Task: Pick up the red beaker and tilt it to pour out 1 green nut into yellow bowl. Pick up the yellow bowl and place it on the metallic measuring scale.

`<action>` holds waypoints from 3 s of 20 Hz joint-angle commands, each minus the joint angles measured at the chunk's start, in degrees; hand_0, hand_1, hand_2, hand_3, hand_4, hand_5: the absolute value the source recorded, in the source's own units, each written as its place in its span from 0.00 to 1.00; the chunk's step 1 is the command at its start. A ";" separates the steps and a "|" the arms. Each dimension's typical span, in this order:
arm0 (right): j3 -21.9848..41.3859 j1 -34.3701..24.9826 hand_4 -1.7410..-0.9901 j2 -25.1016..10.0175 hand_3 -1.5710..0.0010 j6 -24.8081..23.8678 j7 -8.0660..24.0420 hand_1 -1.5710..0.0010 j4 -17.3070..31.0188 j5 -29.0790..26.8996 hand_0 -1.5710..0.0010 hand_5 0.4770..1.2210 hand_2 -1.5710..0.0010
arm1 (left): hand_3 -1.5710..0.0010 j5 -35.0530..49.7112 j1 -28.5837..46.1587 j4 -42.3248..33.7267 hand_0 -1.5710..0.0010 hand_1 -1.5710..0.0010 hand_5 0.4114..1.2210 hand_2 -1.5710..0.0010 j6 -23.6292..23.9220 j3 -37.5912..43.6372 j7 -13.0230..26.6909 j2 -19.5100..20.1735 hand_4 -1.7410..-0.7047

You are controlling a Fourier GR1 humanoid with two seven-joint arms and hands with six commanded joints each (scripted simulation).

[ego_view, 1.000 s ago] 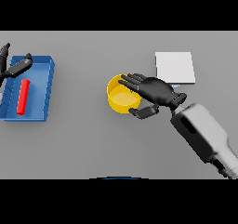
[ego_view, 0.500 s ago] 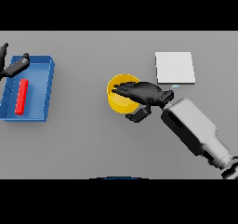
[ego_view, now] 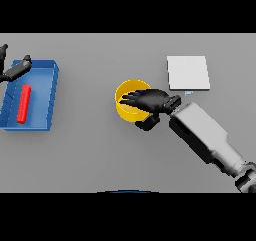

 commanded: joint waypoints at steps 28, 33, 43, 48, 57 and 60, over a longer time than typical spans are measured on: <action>-4.48 -2.94 0.03 -9.42 0.20 11.83 8.83 0.00 -15.71 -8.55 0.00 1.00 0.01 | 1.00 0.38 0.86 -2.52 1.00 1.00 0.38 1.00 1.07 0.19 0.80 0.68 0.90; -5.65 -4.23 0.03 -13.16 0.20 11.01 7.27 0.00 -16.80 -8.86 0.00 1.00 0.00 | 1.00 0.07 0.72 -3.22 1.00 1.00 0.39 1.00 0.68 0.33 0.16 1.79 0.91; -9.73 -8.00 0.03 -17.44 0.23 1.95 4.97 0.00 -1.07 -7.48 0.00 1.00 0.00 | 1.00 0.52 1.88 -6.34 1.00 1.00 0.43 1.00 1.71 0.36 4.17 2.87 0.89; -9.99 -9.49 0.03 -16.41 0.25 -1.98 4.14 0.00 8.33 -6.96 0.00 1.00 0.00 | 1.00 0.54 2.14 -6.35 1.00 1.00 0.45 1.00 1.49 0.49 5.11 3.54 0.89; -8.86 -12.13 0.02 -13.51 0.07 -9.68 -0.03 0.02 23.36 -5.81 0.00 1.00 0.00 | 1.00 -0.33 1.79 -5.53 1.00 1.00 0.40 1.00 1.83 -0.04 5.33 2.89 0.91; -8.22 -13.01 0.02 -12.51 0.05 -11.04 0.28 0.05 27.01 -5.67 0.00 1.00 0.00 | 1.00 0.42 2.25 -7.21 1.00 1.00 0.39 1.00 1.84 0.40 5.32 3.59 0.91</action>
